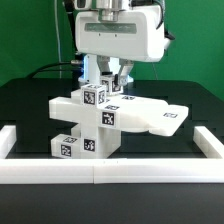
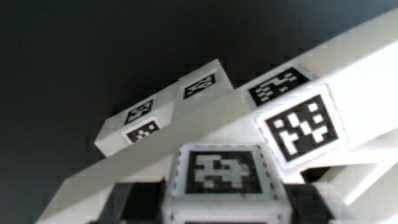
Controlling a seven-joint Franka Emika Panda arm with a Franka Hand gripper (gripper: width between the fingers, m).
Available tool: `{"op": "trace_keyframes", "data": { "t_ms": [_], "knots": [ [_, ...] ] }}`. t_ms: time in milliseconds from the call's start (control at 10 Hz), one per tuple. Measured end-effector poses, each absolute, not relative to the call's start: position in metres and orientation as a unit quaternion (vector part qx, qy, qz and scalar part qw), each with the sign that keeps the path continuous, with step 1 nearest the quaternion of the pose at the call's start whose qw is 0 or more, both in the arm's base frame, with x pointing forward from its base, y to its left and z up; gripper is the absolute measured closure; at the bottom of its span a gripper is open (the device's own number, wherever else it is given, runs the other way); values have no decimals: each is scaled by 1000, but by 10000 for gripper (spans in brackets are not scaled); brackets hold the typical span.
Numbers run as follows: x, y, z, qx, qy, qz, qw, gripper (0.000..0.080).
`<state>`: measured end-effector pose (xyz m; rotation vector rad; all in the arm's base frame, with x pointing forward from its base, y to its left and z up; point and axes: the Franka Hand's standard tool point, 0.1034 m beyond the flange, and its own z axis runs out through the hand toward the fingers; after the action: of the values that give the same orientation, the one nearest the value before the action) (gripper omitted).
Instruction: Assemble chair
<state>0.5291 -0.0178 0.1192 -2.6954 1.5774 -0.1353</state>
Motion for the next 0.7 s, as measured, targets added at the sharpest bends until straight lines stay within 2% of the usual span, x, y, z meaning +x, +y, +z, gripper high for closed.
{"op": "trace_keyframes", "data": {
  "t_ms": [200, 400, 500, 600, 700],
  "knots": [
    [529, -16, 119, -820, 570, -41, 16, 509],
    [529, -16, 119, -830, 556, -41, 14, 508],
    [529, -16, 117, -844, 534, -41, 11, 275],
    [528, -16, 116, -857, 513, -41, 8, 275],
    [528, -14, 116, -876, 481, -41, 7, 176]
  ]
}}
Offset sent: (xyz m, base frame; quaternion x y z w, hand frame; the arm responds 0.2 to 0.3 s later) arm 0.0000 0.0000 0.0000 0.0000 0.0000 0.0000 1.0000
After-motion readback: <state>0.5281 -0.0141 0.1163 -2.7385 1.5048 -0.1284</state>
